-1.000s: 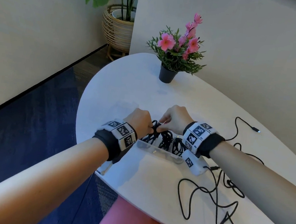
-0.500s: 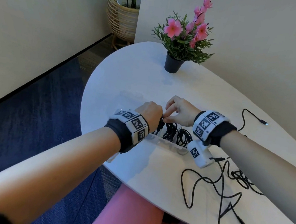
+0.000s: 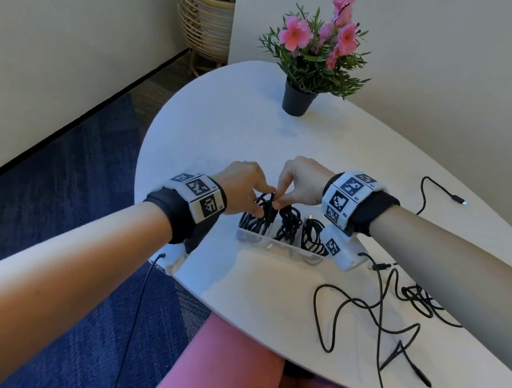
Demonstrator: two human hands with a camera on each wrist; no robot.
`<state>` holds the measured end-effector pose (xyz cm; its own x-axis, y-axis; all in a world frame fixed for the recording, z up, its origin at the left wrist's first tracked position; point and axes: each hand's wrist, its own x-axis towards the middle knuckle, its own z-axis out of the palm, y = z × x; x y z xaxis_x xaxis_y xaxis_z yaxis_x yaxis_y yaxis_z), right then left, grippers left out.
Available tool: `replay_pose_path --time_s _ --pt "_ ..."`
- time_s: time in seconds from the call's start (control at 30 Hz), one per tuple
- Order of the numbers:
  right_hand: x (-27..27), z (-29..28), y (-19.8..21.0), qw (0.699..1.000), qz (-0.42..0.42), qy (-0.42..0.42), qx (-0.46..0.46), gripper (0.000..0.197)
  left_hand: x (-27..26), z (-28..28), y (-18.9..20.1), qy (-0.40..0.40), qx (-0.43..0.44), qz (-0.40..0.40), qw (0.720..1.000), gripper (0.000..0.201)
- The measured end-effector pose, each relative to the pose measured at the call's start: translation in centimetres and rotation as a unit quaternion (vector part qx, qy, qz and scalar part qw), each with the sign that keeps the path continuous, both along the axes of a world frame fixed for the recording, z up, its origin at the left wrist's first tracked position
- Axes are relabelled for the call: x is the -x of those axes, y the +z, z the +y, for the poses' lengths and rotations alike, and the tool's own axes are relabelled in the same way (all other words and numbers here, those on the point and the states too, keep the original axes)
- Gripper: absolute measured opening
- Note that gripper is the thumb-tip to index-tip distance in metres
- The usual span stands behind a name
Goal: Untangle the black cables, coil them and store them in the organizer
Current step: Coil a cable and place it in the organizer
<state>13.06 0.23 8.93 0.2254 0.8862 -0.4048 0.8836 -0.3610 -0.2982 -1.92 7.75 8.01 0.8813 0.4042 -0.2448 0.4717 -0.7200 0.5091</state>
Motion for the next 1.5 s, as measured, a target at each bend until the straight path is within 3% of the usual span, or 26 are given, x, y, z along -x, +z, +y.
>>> replay_pose_path --time_s 0.2,0.33,0.43,0.67,0.87,1.03,1.13,1.23,1.5 --pt "0.0 -1.3 -0.6 0.998 0.011 -0.012 -0.06 0.013 0.1 -1.0 0.0 -0.062 -0.028 -0.039 0.997 0.029" --pt "0.4 -0.6 -0.7 0.999 -0.028 -0.005 -0.038 0.015 -0.9 -0.7 -0.2 -0.067 -0.08 0.015 0.994 0.032" --pt "0.5 -0.1 -0.3 0.999 -0.033 0.01 -0.021 0.016 -1.1 -0.7 -0.1 -0.036 -0.12 0.035 0.991 0.035" --pt "0.8 0.3 0.8 0.998 -0.031 0.057 -0.01 0.026 -1.2 -1.3 0.0 0.093 -0.111 0.082 0.986 0.06" --pt "1.5 0.5 0.7 0.994 -0.033 0.106 0.001 0.034 -1.1 -3.7 -0.3 0.078 -0.103 0.053 0.99 0.023" --pt "1.5 0.0 0.2 0.997 -0.023 0.061 -0.05 0.037 -1.4 -3.6 0.0 0.097 -0.107 0.032 0.989 0.019" --pt "1.1 -0.6 0.0 0.996 0.018 0.041 -0.073 0.015 -0.8 -3.4 -0.1 0.128 -0.117 0.03 0.984 0.025" --pt "0.8 -1.3 0.4 0.997 0.055 0.018 -0.056 0.015 -0.6 -3.5 -0.3 0.174 -0.086 0.004 0.981 0.024" --pt "2.7 -0.5 0.5 0.994 0.069 -0.081 -0.041 0.02 1.1 -3.1 -1.4 0.147 -0.051 0.044 0.987 0.021"
